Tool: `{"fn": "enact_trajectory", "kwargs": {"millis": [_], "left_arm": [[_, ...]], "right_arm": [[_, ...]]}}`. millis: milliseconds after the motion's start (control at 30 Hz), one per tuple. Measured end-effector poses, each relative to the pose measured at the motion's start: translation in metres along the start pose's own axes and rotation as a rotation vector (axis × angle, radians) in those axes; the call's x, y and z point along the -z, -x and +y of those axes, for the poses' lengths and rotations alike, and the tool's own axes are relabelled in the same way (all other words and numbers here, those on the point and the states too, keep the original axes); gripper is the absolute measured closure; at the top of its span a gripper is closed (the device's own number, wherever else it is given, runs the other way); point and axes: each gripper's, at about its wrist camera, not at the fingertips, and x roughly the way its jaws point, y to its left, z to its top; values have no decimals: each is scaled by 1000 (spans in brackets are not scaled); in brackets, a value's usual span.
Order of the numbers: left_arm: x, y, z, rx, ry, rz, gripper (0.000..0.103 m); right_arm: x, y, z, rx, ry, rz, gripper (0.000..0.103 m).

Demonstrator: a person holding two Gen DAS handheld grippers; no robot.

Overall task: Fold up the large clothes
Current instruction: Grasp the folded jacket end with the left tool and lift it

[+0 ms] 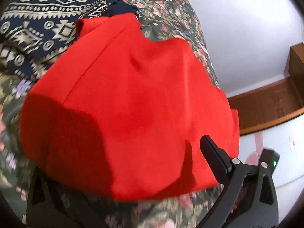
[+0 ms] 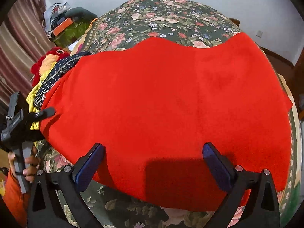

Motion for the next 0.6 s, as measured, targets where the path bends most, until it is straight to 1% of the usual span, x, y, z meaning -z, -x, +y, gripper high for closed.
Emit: {"fn": "enact_trajectory", "kwargs": {"millis": [33,67,133,167,200,233,267,333,367,400,433,533,600], "left_arm": [[-4,-3,-1,-10,-7,-7,6],[-8,-7,-4,-42,-23,-22,10],[-14,-13,-3,-105,-39,-39,26],[-17,-16,-2,-129,-34,-44,28],[-18,-16,0,-136,-30,-53,35],[-19,-16,-1,-147,-32,-68,44],[-20,-16,-3,-154,-42,-80,48],[-20,-10,-8,-191,-69,-122,73],[-20,-6,-9,-212,-86,-145,80],[-18,0,-14,-233,-114,-172,83],[-18,4,-14,-237,-122,-185,85],[-19,23,-19,-211,-126,-234,88],[-18,48,-27,-189,-151,-300,89]], "right_arm": [[0,0,1,3,3,-3,0],[0,0,1,6,4,-3,0],[-1,-1,1,7,-1,-3,0],[-1,0,2,8,-4,-5,0],[0,1,2,11,-6,-6,0],[0,1,3,19,-5,-8,0],[0,2,4,26,-4,-10,0],[1,4,7,41,1,-9,0],[1,6,10,46,6,-4,0],[0,8,13,51,14,0,0],[0,9,15,51,18,2,0],[-4,19,26,38,39,1,0],[-11,29,36,23,56,-24,0]]}}
